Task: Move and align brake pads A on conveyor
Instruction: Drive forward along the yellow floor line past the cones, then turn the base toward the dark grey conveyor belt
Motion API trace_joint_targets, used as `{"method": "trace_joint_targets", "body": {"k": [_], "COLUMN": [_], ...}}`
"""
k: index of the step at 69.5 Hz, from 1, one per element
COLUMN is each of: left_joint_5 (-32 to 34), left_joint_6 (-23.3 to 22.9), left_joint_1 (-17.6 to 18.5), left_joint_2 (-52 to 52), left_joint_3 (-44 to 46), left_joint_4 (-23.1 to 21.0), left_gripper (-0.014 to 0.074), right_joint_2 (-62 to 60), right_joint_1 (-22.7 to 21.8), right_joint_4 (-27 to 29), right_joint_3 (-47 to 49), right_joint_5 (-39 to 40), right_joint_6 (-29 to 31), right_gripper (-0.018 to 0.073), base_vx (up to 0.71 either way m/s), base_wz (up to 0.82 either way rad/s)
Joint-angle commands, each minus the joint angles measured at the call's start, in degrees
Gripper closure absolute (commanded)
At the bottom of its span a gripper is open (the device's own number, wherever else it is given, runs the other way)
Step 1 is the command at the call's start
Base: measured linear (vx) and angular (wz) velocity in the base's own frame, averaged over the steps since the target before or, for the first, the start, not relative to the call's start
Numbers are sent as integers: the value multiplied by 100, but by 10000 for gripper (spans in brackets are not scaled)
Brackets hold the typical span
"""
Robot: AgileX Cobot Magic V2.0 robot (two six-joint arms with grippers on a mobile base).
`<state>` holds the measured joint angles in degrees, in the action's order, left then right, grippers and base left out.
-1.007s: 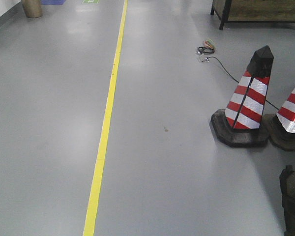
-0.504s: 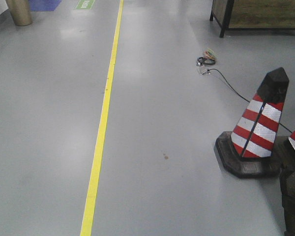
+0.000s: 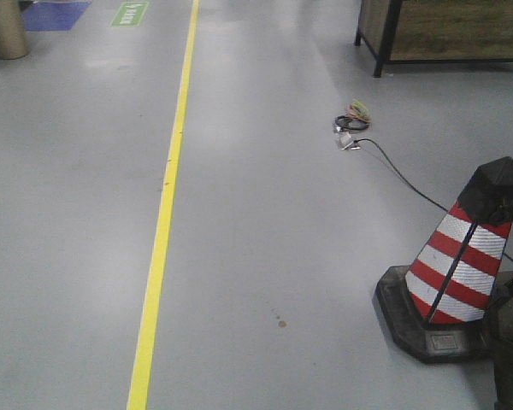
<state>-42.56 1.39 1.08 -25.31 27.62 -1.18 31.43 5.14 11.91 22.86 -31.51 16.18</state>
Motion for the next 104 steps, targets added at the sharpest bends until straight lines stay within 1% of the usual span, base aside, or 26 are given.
{"method": "trace_joint_targets", "body": {"k": [1,17,35,104], "left_joint_5": [496,496,496,502], "left_joint_6": [-5,-5,-5,-5], "left_joint_1": [42,42,42,42], "left_joint_2": [-30,-30,-30,-30], "left_joint_3": [164,164,164,164], "left_joint_4": [-30,-30,-30,-30], "left_gripper": [475,475,475,475], "right_joint_2": [-1,-1,-1,-1], "right_joint_1": [-14,-14,-14,-14], "right_joint_4": [48,48,48,48], "right_joint_3": [176,176,176,176], "right_joint_5": [439,439,439,437], "right_joint_6": [37,37,37,37], "right_gripper": [490,490,490,490], "base_vx": [43,39,33,30], "base_wz": [-22,-34,-55,-67]}}
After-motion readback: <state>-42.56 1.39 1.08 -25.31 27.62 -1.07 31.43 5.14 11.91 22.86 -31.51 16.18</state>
